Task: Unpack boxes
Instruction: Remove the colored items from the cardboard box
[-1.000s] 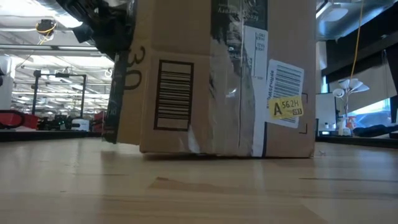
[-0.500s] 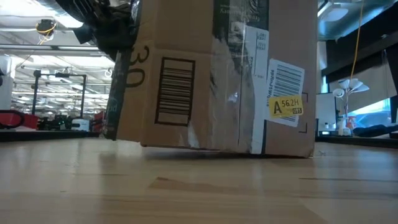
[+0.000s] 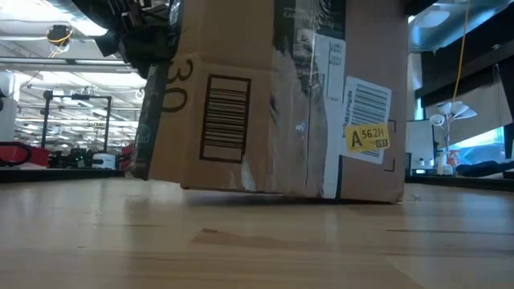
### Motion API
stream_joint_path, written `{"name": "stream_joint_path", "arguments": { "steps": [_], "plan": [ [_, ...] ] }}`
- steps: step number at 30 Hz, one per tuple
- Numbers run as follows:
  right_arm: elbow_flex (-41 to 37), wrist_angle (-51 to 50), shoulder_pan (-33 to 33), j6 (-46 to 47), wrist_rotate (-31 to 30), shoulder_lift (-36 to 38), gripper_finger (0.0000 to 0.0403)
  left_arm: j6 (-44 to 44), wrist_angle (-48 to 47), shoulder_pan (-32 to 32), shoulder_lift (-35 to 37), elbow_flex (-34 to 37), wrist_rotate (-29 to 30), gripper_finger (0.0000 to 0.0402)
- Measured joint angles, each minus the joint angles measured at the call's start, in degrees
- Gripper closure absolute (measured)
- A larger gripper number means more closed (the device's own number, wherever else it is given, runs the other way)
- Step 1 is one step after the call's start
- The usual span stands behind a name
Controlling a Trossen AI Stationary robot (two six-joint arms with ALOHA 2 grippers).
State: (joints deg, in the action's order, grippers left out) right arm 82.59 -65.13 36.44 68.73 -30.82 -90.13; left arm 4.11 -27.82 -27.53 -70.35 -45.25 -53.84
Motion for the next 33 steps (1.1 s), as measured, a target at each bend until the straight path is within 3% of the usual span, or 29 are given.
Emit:
{"name": "stream_joint_path", "arguments": {
  "steps": [10, 14, 18, 23, 33],
  "plan": [
    [-0.51, 10.95, -5.21, -17.41, 1.38, 0.41, 0.0217, 5.12, 1.33, 0.07, 0.0, -0.04, 1.57, 0.0401],
    [-0.51, 11.2, -6.68, -19.6, 4.61, 1.95, 0.0217, 5.98, 1.49, 0.11, 0.0, -0.04, 2.43, 0.0401],
    [-0.51, 5.54, -6.06, -16.37, 6.25, 3.35, 0.0217, 5.7, 1.42, 0.11, 0.0, -0.04, 2.59, 0.0401],
    [-0.99, -1.58, -2.45, -8.47, 2.68, 4.68, 0.0217, 4.9, 1.38, 0.13, 0.0, -0.04, 2.66, 0.0401],
    [-11.24, 1.16, 0.07, 1.86, -2.36, 7.41, 0.0217, 4.35, 1.24, 0.17, 0.0, -0.04, 2.67, 0.0401]
  ]
}}
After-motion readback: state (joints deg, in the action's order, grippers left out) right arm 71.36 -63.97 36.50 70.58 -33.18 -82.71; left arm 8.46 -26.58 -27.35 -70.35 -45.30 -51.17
